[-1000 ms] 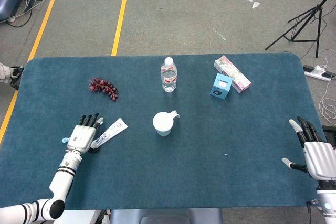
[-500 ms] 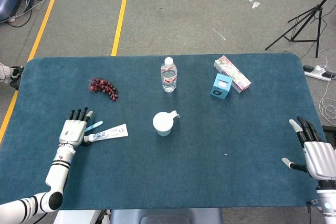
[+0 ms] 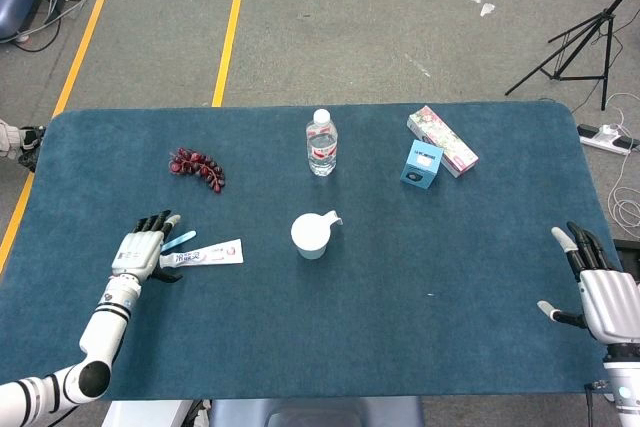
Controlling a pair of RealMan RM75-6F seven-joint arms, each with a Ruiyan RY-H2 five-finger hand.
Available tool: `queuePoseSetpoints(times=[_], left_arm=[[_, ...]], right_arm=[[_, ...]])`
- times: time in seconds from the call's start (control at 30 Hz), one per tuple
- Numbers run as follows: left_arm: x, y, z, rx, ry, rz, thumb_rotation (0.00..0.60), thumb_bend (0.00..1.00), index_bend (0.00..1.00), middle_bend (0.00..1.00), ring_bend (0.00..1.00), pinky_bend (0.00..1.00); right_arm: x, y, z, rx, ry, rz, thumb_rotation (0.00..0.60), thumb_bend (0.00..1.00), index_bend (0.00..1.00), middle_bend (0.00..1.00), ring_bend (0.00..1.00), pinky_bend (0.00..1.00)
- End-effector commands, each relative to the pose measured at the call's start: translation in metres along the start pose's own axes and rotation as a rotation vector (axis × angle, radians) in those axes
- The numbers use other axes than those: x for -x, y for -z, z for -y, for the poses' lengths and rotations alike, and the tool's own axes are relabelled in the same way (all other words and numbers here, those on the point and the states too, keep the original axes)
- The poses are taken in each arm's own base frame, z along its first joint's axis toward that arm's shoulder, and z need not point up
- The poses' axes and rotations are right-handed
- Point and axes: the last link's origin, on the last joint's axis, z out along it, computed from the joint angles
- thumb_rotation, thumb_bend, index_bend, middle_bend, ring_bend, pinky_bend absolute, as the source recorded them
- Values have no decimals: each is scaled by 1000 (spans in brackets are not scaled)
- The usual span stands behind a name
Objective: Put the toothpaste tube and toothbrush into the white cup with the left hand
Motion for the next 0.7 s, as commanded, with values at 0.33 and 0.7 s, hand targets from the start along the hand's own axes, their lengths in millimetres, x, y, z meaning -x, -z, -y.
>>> queuePoseSetpoints(times=[0.33,0.7], left_arm=[[7,-7,-2,-15,153,50,600,0,349,0,0,0],[16,-13,-1,-25,117,33,600,0,383,0,0,0]], right_arm=[[-2,0,-1,5,-3,-8,600,0,65,42,0,423],[-3,1,-1,4,-6,-11,600,0,72,46,0,423]])
